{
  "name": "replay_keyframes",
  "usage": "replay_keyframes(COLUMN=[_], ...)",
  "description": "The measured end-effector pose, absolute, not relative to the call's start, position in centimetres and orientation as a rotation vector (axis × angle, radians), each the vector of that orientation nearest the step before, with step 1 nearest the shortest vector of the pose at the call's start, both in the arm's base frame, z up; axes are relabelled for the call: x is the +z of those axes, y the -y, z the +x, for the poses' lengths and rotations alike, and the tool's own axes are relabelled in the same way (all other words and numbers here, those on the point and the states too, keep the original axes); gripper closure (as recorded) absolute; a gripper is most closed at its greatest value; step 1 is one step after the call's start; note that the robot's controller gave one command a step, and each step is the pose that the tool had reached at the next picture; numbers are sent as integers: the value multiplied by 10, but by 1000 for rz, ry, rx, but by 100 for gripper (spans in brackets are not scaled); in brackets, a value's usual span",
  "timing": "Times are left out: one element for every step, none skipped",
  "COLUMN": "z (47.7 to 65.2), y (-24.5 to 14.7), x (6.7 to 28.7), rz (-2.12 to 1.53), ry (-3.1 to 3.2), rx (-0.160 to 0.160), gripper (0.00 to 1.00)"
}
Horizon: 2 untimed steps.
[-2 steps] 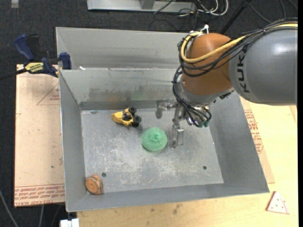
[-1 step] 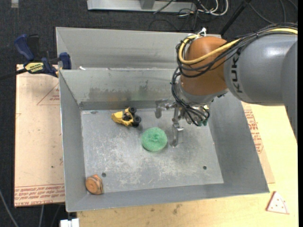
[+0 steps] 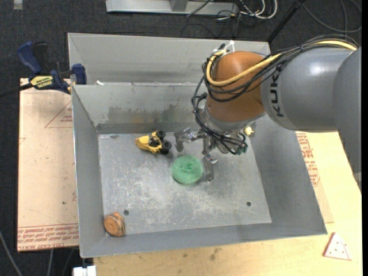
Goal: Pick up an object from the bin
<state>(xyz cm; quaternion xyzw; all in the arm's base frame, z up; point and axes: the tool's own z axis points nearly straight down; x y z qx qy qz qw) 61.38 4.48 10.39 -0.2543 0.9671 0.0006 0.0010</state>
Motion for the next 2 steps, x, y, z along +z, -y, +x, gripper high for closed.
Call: replay_keyframes(z=[623, 623], y=[-42, -42], x=[70, 70], rz=[-1001, -1002], ry=[-2975, -2975], rx=[3, 4], gripper=[100, 100])
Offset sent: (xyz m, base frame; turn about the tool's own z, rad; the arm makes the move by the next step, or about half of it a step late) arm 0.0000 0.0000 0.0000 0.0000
